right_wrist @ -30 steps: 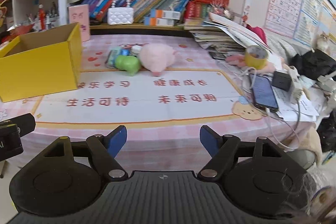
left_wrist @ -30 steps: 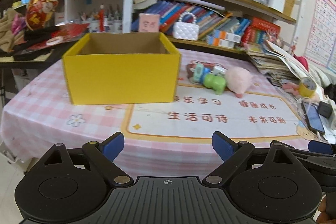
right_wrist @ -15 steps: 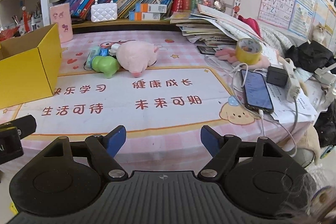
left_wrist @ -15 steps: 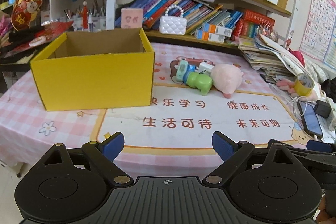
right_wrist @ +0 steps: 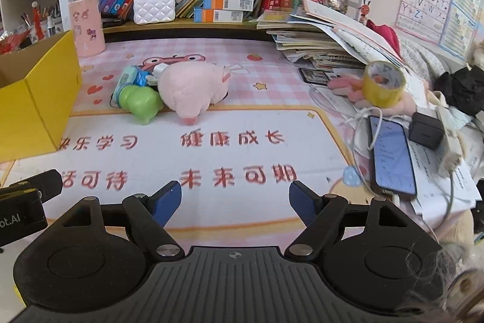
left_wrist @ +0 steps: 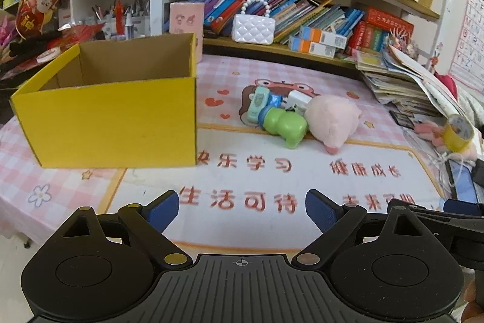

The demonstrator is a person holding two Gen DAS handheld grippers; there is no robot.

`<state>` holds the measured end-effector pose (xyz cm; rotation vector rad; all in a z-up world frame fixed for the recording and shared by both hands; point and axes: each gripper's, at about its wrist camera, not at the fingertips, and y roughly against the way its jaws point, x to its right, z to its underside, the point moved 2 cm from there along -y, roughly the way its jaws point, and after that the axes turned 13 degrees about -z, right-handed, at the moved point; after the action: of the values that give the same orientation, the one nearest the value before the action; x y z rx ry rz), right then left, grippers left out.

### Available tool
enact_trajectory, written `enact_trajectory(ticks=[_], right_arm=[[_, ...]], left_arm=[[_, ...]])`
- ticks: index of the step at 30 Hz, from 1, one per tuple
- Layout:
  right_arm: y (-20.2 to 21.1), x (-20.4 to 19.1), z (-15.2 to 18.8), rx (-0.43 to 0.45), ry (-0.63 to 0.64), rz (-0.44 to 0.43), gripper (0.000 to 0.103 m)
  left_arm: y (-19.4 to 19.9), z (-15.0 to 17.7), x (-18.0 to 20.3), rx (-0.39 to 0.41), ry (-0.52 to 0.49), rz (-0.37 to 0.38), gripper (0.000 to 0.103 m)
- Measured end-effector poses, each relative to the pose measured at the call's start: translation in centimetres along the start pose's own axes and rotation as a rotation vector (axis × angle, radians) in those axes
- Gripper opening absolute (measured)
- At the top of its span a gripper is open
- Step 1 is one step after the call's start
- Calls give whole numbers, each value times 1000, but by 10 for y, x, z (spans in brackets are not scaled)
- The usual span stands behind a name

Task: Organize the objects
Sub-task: 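Grasp the pink plush pig with the right tool while the left tool grasps the green toy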

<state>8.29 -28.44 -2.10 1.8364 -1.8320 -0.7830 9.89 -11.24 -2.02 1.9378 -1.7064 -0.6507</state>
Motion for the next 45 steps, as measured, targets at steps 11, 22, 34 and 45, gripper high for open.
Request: enact_trajectory(ticks=[11, 22, 34, 45], right_arm=[[-48, 42, -47, -8, -91, -161, 78], [-102, 55, -94, -38, -71, -337, 88], [-168, 48, -118, -97, 102, -470, 102], [-191, 39, -130, -161, 176, -514, 103]], left_arm=[[-35, -30, 33, -10, 10, -58, 93], [-69, -46, 54, -85, 17, -52, 92], [-86, -60, 66, -117, 1, -111, 92], [-100, -65, 81, -136, -35, -112, 92]])
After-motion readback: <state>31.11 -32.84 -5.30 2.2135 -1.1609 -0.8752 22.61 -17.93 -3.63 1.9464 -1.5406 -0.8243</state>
